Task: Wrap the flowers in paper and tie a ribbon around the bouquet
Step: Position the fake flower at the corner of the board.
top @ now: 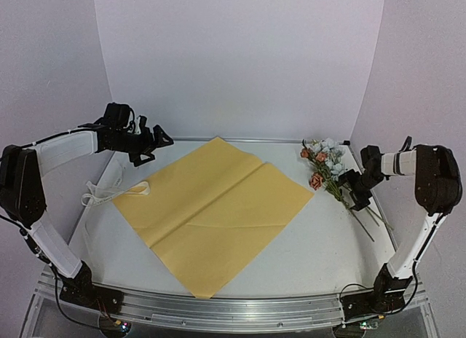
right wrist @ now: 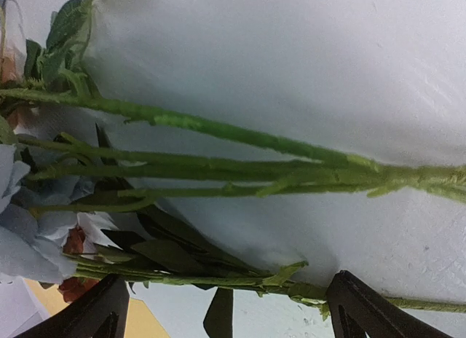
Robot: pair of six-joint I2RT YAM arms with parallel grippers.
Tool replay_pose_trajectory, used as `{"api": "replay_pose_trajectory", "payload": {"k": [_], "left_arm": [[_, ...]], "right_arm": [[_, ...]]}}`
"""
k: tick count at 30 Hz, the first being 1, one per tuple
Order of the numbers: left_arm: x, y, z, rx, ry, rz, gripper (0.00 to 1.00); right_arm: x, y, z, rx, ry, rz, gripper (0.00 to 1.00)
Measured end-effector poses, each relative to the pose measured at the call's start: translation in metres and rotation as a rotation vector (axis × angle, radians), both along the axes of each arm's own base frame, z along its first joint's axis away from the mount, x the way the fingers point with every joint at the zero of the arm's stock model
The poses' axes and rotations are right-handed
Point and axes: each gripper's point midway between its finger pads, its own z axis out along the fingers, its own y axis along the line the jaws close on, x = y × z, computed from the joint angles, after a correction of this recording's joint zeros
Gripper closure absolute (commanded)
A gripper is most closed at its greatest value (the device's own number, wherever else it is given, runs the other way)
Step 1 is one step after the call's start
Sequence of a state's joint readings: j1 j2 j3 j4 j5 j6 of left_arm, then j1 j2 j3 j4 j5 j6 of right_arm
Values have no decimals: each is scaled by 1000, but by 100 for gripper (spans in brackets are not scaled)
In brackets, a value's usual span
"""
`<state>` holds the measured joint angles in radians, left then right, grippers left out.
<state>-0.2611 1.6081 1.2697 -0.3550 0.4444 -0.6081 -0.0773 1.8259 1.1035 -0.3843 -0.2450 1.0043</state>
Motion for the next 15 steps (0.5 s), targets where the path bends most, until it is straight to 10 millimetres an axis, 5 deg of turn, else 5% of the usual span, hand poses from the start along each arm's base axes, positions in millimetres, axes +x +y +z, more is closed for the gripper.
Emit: {"api": "replay_pose_trajectory", "payload": {"k": [8, 15], "left_arm": [[0, -2, 2, -10, -5, -7, 0], [-3, -2, 10, -18, -21, -12, 0]], "right_arm": [[5, 8, 16, -26, -46, 19, 2], [59, -33, 95, -167, -210, 26, 2]]}}
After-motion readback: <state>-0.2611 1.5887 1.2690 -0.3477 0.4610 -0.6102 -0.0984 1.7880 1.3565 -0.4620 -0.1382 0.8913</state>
